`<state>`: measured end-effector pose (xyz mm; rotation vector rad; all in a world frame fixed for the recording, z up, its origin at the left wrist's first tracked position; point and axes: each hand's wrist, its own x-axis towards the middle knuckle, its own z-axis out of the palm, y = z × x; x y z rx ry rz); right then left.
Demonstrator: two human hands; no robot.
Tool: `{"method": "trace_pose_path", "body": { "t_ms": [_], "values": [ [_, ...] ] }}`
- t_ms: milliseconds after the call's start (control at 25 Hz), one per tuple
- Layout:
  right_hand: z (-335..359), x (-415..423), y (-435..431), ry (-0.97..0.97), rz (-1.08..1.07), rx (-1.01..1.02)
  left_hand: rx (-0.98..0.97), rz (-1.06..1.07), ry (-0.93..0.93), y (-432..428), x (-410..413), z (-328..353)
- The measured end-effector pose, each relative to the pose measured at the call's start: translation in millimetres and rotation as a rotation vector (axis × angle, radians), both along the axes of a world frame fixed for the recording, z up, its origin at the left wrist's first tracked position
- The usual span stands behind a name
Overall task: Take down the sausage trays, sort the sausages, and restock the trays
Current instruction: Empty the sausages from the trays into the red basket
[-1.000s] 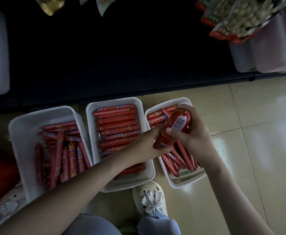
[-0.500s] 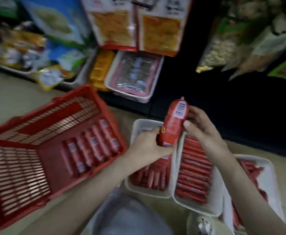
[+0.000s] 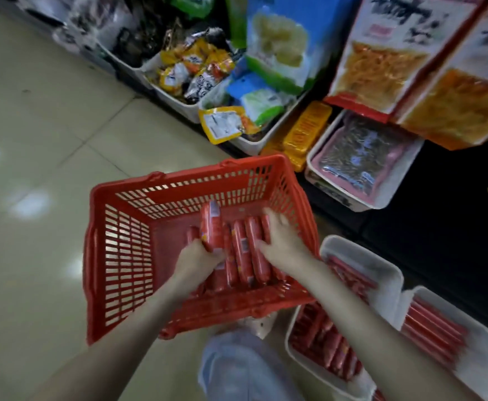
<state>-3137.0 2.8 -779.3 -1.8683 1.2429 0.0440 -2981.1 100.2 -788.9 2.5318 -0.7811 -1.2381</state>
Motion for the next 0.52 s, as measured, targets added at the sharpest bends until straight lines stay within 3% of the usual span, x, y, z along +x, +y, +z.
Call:
{"method": "trace_pose_path", "body": {
  "t_ms": [280, 520],
  "values": [
    [-105, 15, -9, 0.490, -0.044, 0.239, 0.100, -0.155, -0.026, -10, 3, -104],
    [-115, 22, -12, 0.473, -0.001, 0.231, 0.130, -0.366, -0.166, -13, -2, -124]
  ]
}}
